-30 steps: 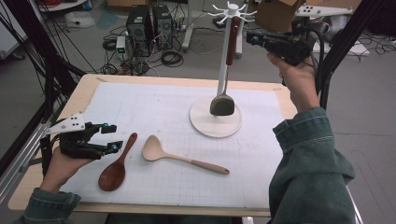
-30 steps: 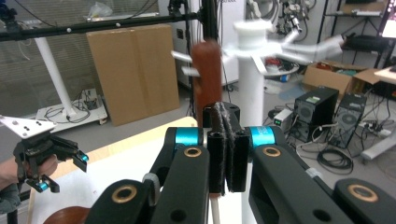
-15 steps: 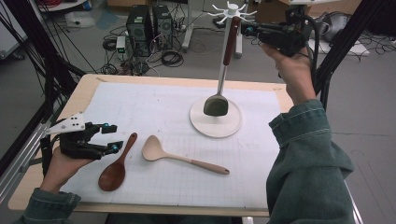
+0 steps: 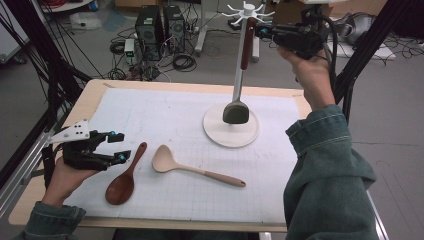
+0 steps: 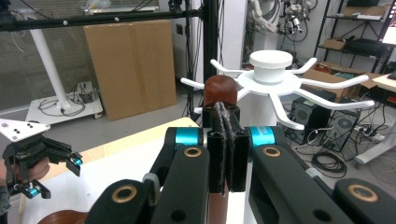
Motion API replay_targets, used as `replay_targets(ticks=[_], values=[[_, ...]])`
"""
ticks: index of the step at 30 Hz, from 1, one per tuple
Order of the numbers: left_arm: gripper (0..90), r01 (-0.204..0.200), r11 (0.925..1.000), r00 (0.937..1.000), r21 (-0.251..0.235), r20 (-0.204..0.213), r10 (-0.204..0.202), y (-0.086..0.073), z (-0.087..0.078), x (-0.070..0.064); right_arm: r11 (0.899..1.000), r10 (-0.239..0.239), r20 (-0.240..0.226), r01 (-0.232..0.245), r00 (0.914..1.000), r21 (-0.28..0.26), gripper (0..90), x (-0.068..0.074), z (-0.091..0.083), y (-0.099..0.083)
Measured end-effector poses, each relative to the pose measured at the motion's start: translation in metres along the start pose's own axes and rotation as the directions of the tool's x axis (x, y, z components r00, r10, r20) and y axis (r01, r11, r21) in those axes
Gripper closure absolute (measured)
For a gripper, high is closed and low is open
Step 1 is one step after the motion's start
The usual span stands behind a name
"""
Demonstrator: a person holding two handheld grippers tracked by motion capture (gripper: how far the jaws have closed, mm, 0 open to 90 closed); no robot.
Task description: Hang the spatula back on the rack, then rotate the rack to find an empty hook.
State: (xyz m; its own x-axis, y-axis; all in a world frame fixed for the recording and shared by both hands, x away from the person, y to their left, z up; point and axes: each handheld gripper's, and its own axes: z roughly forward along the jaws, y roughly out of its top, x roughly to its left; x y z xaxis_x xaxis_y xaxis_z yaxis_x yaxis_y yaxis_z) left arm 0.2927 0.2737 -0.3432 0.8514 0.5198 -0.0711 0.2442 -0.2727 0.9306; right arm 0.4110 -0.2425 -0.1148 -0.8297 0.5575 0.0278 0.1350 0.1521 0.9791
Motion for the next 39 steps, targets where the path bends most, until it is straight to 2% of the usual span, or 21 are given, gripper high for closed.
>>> replay_targets(ticks=[7, 20, 27, 33, 37, 39], values=[[33.3, 0.0, 1.0, 1.0, 0.001, 0.002, 0.0, 0.0, 0.0, 0.0, 1.0, 0.001, 0.004, -0.001, 1.0, 0.0, 89.8, 0.002, 0.003, 0.0], [33.3, -0.001, 1.0, 1.0, -0.003, 0.008, 0.001, 0.0, 0.0, 0.0, 0.999, -0.033, 0.003, 0.033, 0.9995, 0.014, 89.8, 0.013, 0.017, 0.003], [33.3, 0.002, 1.0, 1.0, -0.003, 0.006, -0.002, -0.001, -0.001, 0.001, 1.0, -0.03, 0.006, 0.03, 0.9995, -0.006, 89.8, 0.01, 0.001, -0.001], [33.3, 0.001, 1.0, 1.0, 0.002, 0.008, -0.001, -0.001, 0.0, 0.001, 0.999, -0.017, 0.042, 0.018, 0.999, -0.03, 89.8, 0.002, -0.018, -0.002], [33.4, 0.0, 1.0, 1.0, 0.003, 0.004, 0.0, 0.0, 0.0, 0.0, 1.0, -0.004, 0.072, 0.006, 0.9974, -0.022, 89.8, -0.006, -0.021, -0.001], [33.3, -0.002, 1.0, 1.0, 0.004, 0.003, 0.002, 0.0, 0.0, 0.0, 1.0, -0.003, 0.073, 0.004, 0.9973, -0.021, 89.8, -0.009, -0.02, -0.001]])
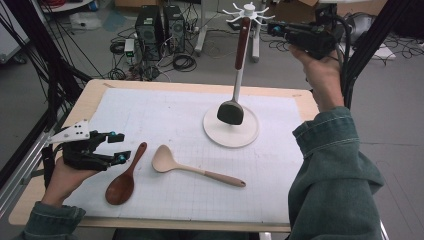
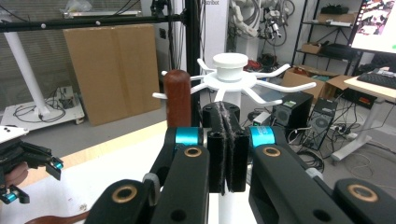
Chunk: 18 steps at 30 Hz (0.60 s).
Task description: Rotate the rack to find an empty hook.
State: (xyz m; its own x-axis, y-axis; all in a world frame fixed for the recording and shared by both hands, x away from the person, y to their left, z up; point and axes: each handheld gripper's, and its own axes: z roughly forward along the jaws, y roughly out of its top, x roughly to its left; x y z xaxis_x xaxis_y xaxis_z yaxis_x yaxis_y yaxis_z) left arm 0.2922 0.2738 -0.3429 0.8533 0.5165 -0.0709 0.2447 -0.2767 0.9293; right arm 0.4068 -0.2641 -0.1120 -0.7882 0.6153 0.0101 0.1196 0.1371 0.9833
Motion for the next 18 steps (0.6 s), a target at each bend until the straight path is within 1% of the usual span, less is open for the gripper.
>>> replay_targets(ticks=[6, 11, 18], values=[[33.3, 0.0, 1.0, 1.0, 0.005, 0.004, 0.0, 0.0, 0.001, 0.0, 1.0, -0.002, -0.006, 0.002, 1.0, 0.007, 89.8, 0.0, 0.004, 0.001], [33.3, 0.005, 1.0, 1.0, -0.001, 0.004, -0.005, -0.001, 0.001, 0.001, 1.0, -0.018, -0.024, 0.019, 0.9995, 0.011, 89.8, 0.008, 0.011, 0.002], [33.3, 0.004, 1.0, 1.0, -0.004, 0.003, -0.004, 0.0, 0.0, 0.0, 0.999, -0.029, -0.033, 0.03, 0.999, 0.03, 89.8, 0.017, 0.022, 0.004]])
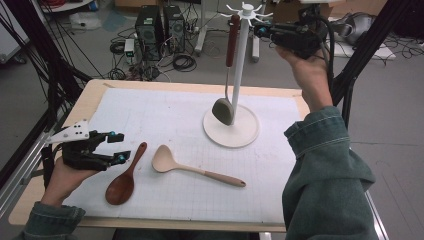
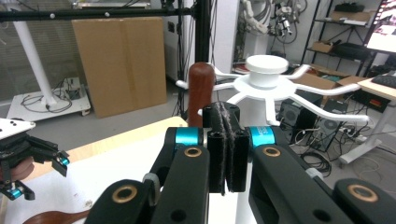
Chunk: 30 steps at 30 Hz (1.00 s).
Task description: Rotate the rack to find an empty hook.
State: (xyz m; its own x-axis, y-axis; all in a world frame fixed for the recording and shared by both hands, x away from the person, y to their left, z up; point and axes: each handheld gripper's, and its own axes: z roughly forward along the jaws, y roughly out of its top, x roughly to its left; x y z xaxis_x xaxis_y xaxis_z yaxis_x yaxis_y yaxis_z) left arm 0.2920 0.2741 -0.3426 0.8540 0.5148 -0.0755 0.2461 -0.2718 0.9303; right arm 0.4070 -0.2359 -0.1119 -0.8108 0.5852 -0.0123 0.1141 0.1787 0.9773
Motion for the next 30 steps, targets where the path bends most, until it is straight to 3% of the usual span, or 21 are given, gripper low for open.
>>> replay_targets(ticks=[8, 30], values=[[33.3, -0.005, 1.0, 1.0, 0.003, 0.0, 0.005, 0.001, 0.0, 0.0, 1.0, -0.005, 0.006, 0.004, 1.0, 0.013, 89.9, 0.007, 0.007, 0.001], [33.3, -0.007, 1.0, 1.0, -0.003, 0.0, 0.007, 0.002, -0.001, -0.002, 1.0, 0.019, 0.022, -0.018, 0.9996, -0.015, 89.9, 0.019, 0.019, -0.003]])
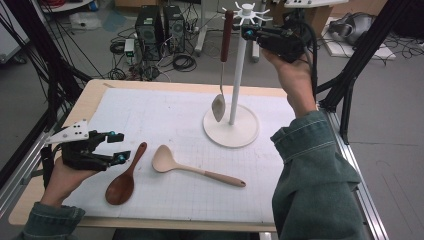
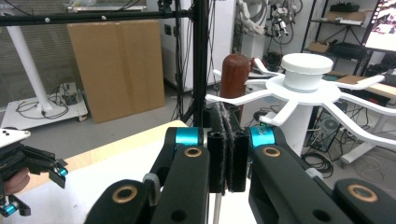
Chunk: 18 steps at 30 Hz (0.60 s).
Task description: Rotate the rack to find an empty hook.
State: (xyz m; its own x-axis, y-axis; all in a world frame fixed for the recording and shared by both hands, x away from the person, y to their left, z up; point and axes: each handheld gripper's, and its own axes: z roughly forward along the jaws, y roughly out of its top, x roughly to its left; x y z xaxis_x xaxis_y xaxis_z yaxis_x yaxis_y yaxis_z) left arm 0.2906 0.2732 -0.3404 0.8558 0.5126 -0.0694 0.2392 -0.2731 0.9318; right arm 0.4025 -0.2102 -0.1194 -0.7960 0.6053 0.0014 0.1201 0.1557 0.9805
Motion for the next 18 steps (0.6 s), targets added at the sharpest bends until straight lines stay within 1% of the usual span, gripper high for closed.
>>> replay_targets(ticks=[7, 13, 17, 18], values=[[33.3, -0.004, 1.0, 1.0, 0.001, 0.0, 0.004, 0.0, -0.001, 0.0, 1.0, -0.002, 0.0, 0.002, 1.0, 0.003, 89.9, 0.001, 0.004, -0.001], [33.3, -0.005, 1.0, 1.0, -0.001, -0.001, 0.005, 0.0, -0.001, 0.001, 1.0, -0.001, -0.011, 0.001, 0.9999, -0.01, 89.5, 0.004, -0.004, -0.005], [33.3, -0.001, 1.0, 1.0, -0.001, 0.001, 0.001, -0.001, -0.001, 0.001, 1.0, -0.004, -0.02, 0.004, 0.9998, -0.004, 82.7, 0.007, -0.011, -0.011], [33.3, -0.001, 1.0, 1.0, -0.001, 0.003, 0.001, -0.001, -0.001, 0.001, 1.0, 0.003, -0.022, -0.003, 0.9998, -0.002, 79.7, 0.008, -0.012, -0.014]])
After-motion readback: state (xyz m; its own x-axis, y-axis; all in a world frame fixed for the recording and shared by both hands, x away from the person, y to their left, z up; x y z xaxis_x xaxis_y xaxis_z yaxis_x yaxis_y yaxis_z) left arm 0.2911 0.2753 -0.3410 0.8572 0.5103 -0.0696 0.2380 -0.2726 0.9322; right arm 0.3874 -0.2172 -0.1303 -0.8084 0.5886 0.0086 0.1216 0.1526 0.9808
